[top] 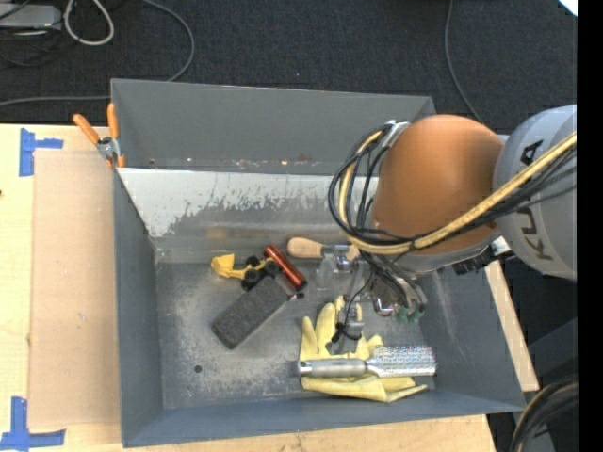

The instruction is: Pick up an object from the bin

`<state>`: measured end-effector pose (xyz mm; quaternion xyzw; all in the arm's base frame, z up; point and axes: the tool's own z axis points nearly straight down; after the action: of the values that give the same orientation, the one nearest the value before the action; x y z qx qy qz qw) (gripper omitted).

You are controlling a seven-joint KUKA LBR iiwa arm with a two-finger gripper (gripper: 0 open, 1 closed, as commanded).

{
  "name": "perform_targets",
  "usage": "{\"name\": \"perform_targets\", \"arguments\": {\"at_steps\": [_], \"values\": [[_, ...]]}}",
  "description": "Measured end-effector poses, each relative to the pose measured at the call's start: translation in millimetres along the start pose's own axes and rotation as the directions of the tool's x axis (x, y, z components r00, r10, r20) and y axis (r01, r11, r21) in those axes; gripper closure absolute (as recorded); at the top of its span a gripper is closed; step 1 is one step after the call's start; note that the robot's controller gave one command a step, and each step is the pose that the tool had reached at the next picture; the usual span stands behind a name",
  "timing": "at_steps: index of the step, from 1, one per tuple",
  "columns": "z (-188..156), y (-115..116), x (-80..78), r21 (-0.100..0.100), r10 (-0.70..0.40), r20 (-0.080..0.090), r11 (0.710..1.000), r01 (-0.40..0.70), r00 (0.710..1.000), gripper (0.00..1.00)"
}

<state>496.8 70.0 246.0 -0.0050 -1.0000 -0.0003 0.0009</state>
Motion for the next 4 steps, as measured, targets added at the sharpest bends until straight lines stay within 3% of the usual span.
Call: {"name": "perform_targets", "arguments": {"at_steps": [3, 4], "values": [[7, 1, 3.5, 0.000, 0.028, -0.001, 1.000, -0.028, 1.000, 0.00], [-23, -7, 26.4, 0.000, -0.103, 0.001, 0.995, 0.103, 0.995, 0.00]]}}
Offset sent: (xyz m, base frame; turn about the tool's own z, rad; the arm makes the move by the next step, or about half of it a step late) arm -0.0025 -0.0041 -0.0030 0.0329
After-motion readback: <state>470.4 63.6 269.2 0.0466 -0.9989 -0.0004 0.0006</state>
